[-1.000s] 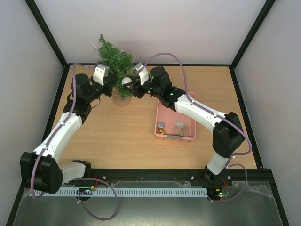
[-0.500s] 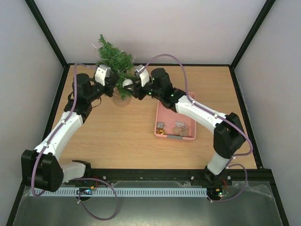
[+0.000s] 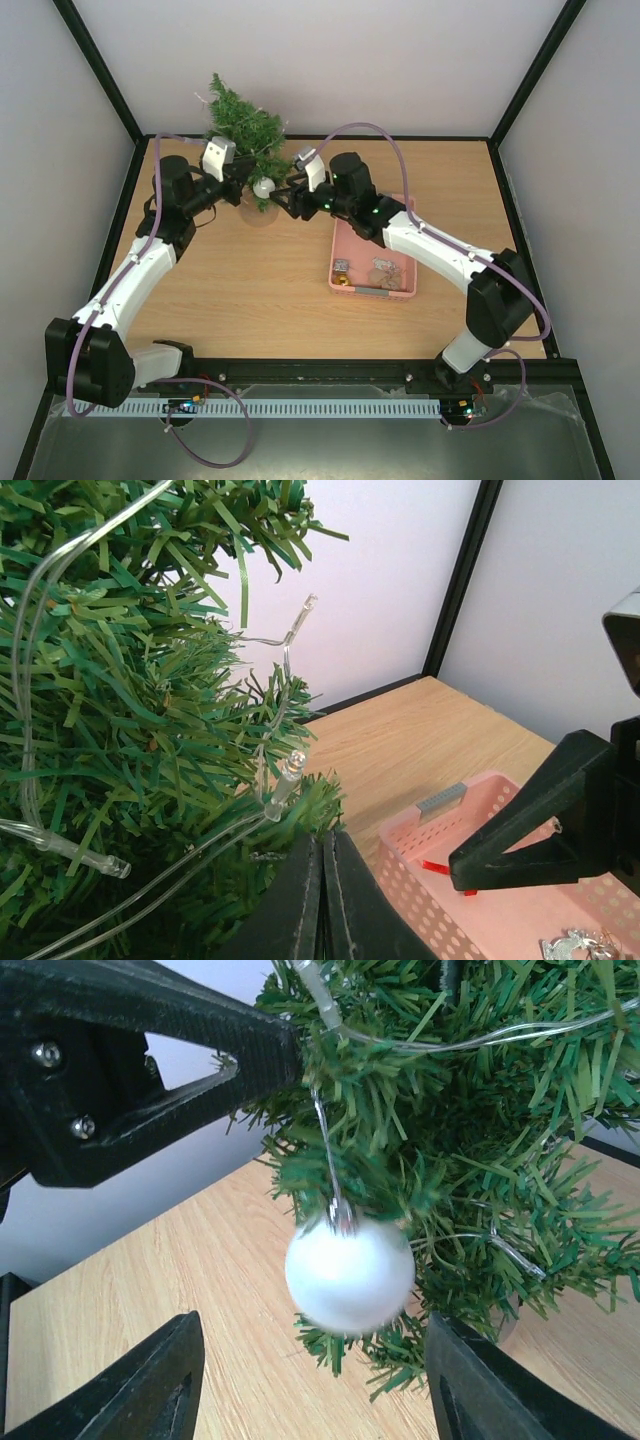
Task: Decorate the small christmas tree
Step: Hang the decoration item on the Christmas tree.
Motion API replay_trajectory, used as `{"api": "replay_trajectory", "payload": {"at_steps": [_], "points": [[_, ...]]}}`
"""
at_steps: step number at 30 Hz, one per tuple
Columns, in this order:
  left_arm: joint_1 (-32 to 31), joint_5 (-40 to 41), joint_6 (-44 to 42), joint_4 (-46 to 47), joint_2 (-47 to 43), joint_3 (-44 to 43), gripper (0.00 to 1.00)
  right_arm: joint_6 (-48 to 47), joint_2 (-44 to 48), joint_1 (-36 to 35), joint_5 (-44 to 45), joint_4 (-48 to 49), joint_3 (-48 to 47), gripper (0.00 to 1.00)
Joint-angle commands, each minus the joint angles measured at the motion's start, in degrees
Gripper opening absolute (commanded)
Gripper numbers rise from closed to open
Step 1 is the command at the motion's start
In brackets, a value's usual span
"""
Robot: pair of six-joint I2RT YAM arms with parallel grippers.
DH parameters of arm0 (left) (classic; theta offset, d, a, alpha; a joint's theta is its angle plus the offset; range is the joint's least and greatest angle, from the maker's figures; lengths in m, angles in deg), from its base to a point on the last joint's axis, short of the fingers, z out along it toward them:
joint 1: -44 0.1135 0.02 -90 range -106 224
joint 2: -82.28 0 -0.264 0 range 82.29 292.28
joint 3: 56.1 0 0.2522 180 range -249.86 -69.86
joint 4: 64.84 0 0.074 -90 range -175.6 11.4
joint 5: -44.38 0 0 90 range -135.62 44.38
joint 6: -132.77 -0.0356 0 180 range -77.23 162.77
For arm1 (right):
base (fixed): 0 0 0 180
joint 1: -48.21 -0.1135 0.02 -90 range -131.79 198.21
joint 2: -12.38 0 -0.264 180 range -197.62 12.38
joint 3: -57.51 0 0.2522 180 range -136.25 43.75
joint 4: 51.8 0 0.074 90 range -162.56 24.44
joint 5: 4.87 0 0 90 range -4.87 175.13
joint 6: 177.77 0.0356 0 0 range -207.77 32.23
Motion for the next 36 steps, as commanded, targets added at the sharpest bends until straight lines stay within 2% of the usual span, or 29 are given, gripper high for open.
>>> {"api": "replay_trajectory", "payload": {"at_steps": [1, 16, 36], "points": [[0.3, -1.1, 0.5, 1.9, -0.6, -1.1, 0.02, 1.3, 3.9, 0.2, 0.2, 1.0, 2.3, 0.6], [-0.1, -1.2, 2.1, 2.2, -2.0, -1.2, 0.02, 5.2, 10.9, 0.2, 0.7, 6.4, 9.7, 0.6], [-0.2, -2.1, 3.6, 1.5, -3.1, -1.7, 0.02, 7.2, 8.6, 0.1, 2.1, 14.0, 9.0, 0.56]]}}
